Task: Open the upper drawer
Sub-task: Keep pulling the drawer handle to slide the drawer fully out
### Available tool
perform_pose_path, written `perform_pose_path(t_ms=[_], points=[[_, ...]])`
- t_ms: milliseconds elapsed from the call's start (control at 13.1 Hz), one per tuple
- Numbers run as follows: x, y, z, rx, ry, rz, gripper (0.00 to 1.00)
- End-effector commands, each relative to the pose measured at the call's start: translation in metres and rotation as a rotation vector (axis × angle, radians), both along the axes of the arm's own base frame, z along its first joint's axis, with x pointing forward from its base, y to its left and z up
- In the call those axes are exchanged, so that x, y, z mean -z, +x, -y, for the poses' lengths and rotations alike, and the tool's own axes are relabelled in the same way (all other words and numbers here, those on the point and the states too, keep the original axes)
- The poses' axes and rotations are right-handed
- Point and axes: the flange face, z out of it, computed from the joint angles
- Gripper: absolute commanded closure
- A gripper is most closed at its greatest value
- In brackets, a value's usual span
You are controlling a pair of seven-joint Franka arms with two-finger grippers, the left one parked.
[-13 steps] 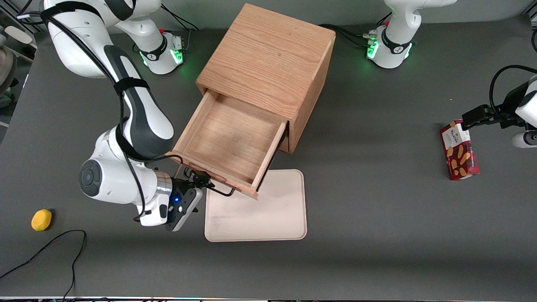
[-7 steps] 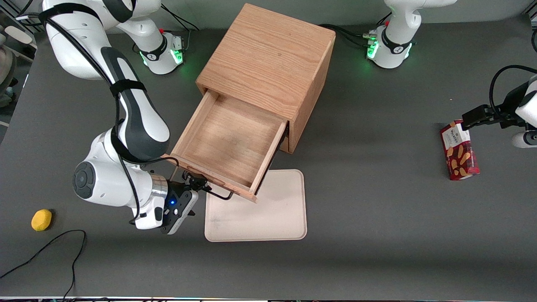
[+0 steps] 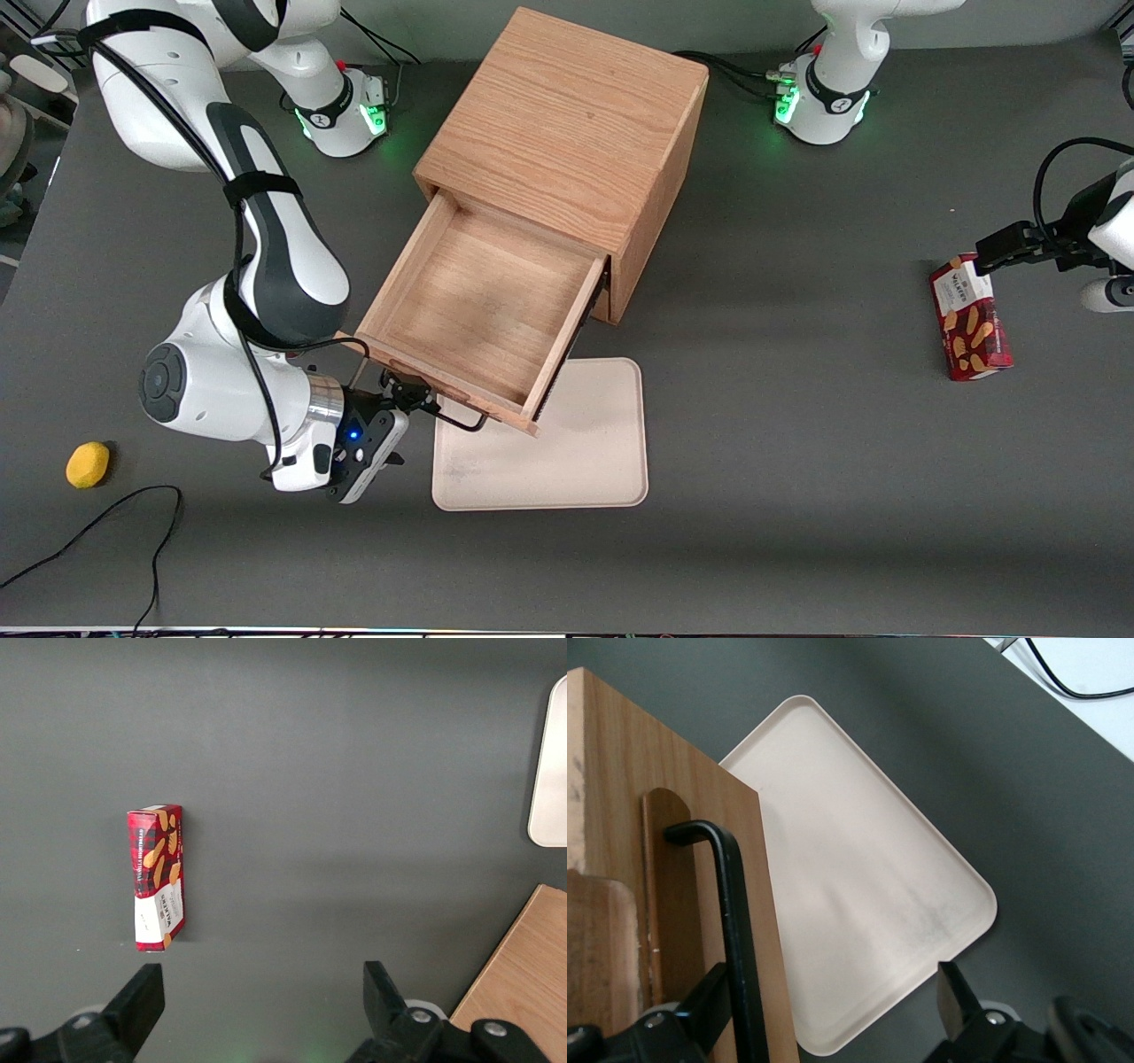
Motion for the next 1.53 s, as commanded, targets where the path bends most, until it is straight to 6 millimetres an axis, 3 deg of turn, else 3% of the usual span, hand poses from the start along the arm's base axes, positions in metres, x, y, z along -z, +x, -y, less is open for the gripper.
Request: perform_pose_path(t_ms=[0,1070,1453], points=[[-0.002,0.01,0.001,-0.004,0.022,0.04,0.0],[-0.008,0.019,0.018,0.003,0.024,0.074,0.0],[-0.031,0.015,0.016,-0.018,0.027,0.053,0.0]])
